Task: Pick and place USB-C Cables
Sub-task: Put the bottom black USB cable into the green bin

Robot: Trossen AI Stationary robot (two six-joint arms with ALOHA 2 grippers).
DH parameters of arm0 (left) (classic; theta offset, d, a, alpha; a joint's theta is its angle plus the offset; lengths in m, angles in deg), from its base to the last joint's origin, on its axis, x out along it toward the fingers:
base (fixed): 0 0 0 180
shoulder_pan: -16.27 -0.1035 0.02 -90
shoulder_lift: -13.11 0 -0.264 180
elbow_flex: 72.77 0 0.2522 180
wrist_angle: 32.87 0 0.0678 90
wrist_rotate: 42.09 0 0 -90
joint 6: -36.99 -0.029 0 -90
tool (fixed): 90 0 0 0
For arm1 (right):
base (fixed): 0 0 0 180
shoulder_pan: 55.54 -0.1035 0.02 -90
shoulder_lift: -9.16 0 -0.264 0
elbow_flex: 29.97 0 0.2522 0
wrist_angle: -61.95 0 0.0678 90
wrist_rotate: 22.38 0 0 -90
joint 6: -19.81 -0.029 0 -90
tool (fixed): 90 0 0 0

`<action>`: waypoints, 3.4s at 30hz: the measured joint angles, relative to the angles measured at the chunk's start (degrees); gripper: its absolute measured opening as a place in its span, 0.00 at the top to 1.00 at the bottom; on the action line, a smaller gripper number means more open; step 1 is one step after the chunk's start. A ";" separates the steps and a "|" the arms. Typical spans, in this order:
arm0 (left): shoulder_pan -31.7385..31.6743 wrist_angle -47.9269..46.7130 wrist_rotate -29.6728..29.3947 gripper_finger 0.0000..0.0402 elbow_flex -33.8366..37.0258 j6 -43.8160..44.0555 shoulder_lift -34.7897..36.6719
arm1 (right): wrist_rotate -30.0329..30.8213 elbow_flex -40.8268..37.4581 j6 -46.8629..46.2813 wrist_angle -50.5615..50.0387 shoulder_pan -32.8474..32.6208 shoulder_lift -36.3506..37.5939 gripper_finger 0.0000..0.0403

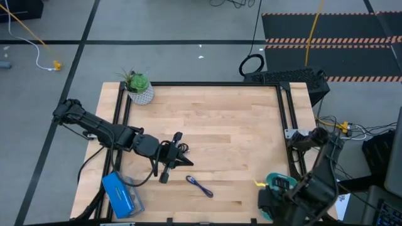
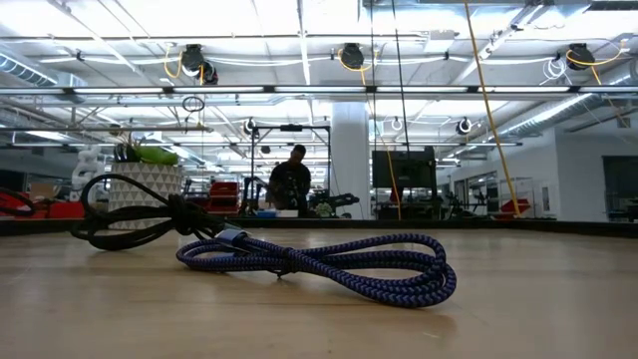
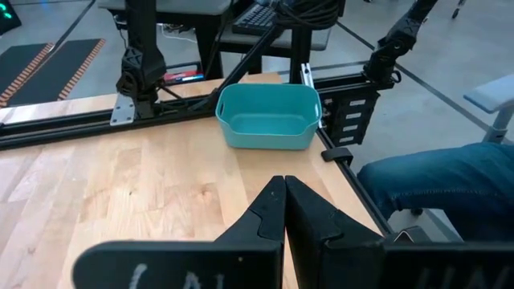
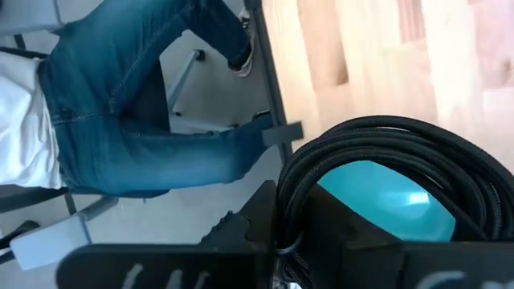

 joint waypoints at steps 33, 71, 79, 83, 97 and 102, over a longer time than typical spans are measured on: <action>0.00 0.85 -0.04 0.99 0.00 0.30 0.00 | -3.25 -19.14 -19.51 0.06 -12.00 7.27 0.93; 0.01 0.87 -0.04 0.99 0.00 0.37 0.00 | -3.89 -68.76 -25.76 45.14 -8.81 21.73 0.93; 0.02 0.85 -0.04 0.99 0.00 0.37 0.00 | -2.85 -68.76 -25.01 44.78 -8.46 21.70 0.93; 0.02 0.85 -0.04 0.99 0.00 0.37 0.00 | -1.52 -68.78 -24.99 44.99 -8.46 20.91 0.93; 0.02 0.85 -0.04 0.99 0.00 0.37 0.00 | -1.62 -68.81 -24.64 45.03 -8.46 16.97 0.90; 0.00 0.87 -0.04 0.99 0.00 0.25 0.00 | -1.56 -70.46 -25.17 47.13 -8.46 16.65 0.84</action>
